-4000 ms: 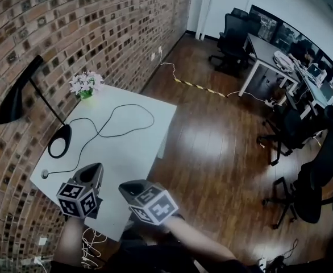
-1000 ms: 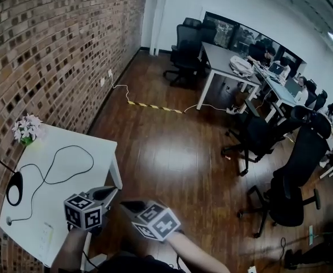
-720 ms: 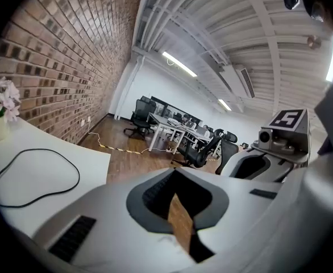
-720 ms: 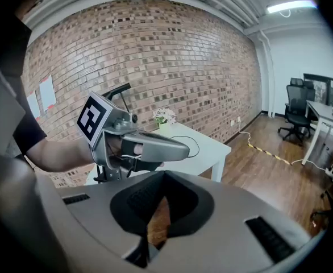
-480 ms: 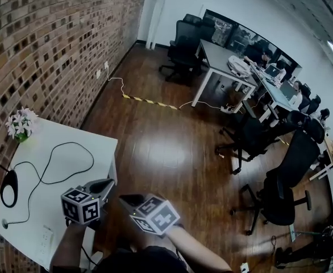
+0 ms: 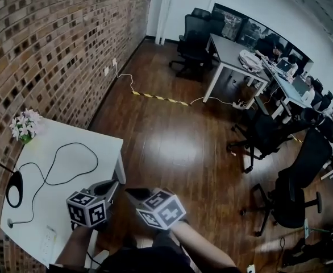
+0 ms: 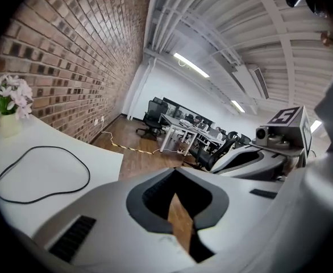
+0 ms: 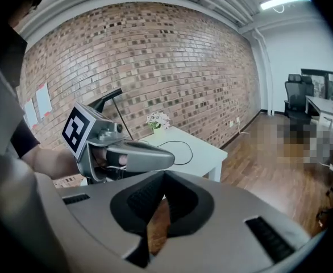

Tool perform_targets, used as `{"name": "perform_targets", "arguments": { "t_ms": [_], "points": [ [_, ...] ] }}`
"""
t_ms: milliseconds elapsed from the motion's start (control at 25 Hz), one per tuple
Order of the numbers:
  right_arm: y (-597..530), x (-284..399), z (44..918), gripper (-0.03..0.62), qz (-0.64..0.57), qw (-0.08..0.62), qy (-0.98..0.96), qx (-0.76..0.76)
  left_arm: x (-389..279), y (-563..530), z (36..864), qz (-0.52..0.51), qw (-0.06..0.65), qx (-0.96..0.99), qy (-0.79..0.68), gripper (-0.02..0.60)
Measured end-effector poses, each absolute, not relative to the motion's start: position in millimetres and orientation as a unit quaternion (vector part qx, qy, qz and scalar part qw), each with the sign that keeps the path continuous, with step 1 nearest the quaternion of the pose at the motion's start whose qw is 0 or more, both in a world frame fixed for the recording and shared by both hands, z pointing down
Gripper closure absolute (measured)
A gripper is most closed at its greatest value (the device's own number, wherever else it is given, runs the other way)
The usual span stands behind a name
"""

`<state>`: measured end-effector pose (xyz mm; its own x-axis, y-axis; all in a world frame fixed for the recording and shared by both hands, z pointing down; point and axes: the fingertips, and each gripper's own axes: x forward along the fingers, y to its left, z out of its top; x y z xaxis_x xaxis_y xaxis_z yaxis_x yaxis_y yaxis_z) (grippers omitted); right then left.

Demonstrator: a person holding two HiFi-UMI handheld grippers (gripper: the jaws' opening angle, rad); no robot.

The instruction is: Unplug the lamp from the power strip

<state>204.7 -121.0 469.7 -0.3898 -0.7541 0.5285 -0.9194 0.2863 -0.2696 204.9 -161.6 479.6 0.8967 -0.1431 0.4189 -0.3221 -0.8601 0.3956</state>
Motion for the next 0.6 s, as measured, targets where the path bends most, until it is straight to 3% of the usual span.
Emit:
{"name": "perform_targets", "arguments": {
  "t_ms": [200,600],
  "points": [
    [-137,252,451,0.594,0.275,0.087,-0.792,0.539,240,-175,479,0.205,0.229,0.941,-0.139,0.581],
    [-139,334,439,0.594,0.292,0.044,-0.805,0.514,323,-177,461,0.212,0.211,0.942,-0.155,0.581]
  ]
}}
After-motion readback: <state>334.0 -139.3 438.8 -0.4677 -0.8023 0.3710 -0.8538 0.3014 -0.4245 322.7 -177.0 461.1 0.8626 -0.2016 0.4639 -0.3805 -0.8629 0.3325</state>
